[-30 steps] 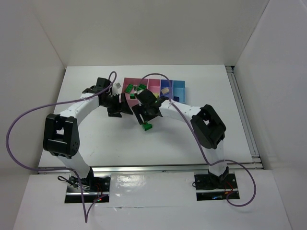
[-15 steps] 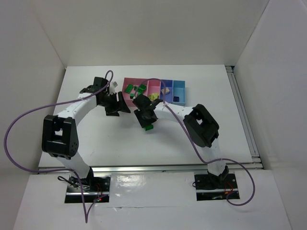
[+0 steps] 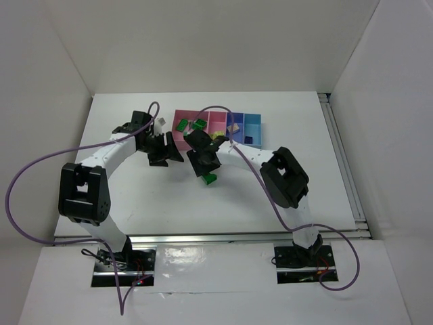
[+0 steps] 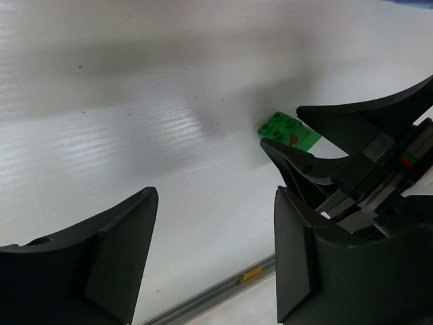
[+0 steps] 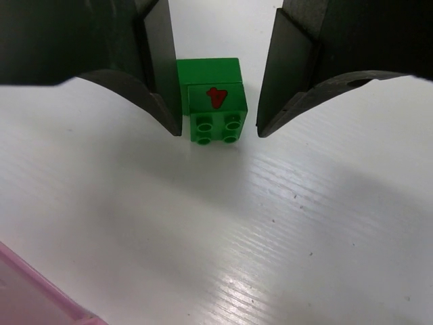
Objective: Sort the legos into containers by color
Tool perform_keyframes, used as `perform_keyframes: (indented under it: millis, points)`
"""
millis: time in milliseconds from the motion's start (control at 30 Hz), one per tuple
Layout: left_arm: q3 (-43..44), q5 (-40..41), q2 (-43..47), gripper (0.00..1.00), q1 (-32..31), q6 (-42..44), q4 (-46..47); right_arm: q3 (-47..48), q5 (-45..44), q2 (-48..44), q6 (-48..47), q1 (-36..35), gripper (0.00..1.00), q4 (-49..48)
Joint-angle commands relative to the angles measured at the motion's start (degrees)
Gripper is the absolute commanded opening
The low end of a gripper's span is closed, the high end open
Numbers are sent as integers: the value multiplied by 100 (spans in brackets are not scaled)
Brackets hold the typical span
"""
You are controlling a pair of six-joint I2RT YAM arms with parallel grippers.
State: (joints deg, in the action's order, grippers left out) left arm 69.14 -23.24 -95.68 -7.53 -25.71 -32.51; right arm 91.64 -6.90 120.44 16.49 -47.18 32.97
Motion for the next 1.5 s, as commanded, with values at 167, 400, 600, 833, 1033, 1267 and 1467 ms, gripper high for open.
perform_keyframes:
  millis: [167, 400, 600, 833, 1033, 1267, 1467]
  points:
    - [-33, -233, 225, 73, 32, 23, 96, 540, -250, 164, 478, -63, 58, 623]
    - [-33, -233, 225, 73, 32, 23, 96, 540, -84, 269, 373, -63, 58, 676]
    - [-33, -233, 225, 73, 32, 23, 96, 434, 57, 269, 197, -63, 58, 676]
    - [-33, -286, 172, 73, 32, 23, 148, 434, -49, 269, 197, -63, 55, 676]
    - [-33, -339, 120, 73, 32, 23, 149, 671, -163, 454, 249, -63, 46, 736]
    - [-348, -233, 321, 73, 32, 32, 149, 741, -233, 331, 408, -63, 30, 684]
    - [-1315, -1206, 1182, 85, -29, 101, 807, 856, 318, 24, 916, 366, 23, 685]
